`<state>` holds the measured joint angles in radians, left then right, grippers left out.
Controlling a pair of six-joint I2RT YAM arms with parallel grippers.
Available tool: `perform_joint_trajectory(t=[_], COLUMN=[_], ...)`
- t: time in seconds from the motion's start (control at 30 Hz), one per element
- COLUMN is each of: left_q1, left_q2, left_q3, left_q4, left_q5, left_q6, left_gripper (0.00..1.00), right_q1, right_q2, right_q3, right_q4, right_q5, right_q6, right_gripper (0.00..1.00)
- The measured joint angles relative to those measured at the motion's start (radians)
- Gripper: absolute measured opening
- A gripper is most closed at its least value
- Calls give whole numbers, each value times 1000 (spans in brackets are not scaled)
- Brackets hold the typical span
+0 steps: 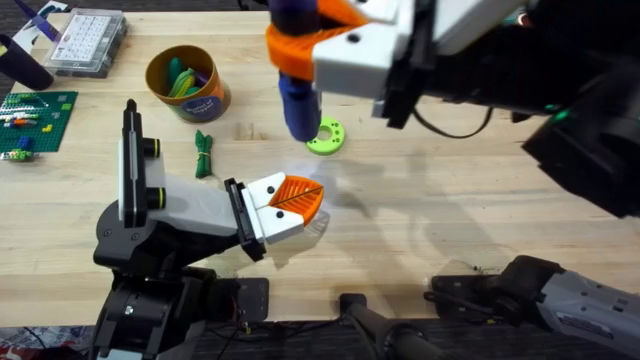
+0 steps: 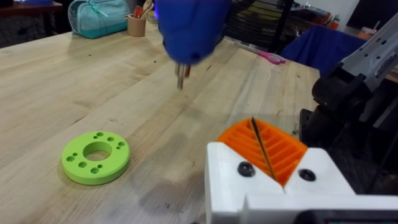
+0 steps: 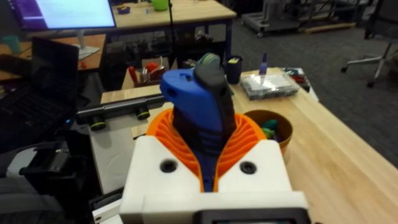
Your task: Pick up the gripper from the table and insert it into the empty holder that is missing its gripper. Then pick up a screw, insert it into the mounting hole, and use the screwdriver to tighten it. Finally, clean up the table by picking up the vegetable and placing it into the bucket.
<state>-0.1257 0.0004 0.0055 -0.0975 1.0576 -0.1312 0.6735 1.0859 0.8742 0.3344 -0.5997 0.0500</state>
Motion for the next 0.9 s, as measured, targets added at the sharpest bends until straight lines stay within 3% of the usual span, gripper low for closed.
perform_joint_trajectory(t=[0.27, 0.77, 0.9], left_q1=[0, 0, 0], left_q2=[0, 0, 0], left_q3=[0, 0, 0], left_q4=[-1, -1, -1], left_q5=[0, 0, 0], left_q6=[-1, -1, -1], left_gripper=[23, 23, 23], right_q1=[-2, -4, -17], right_q2=[32, 31, 32], right_q3=[-9, -9, 12], right_q4=[-23, 106, 53], right_q5=[3, 4, -20], right_q6=[3, 5, 25], right_gripper=[70, 70, 68])
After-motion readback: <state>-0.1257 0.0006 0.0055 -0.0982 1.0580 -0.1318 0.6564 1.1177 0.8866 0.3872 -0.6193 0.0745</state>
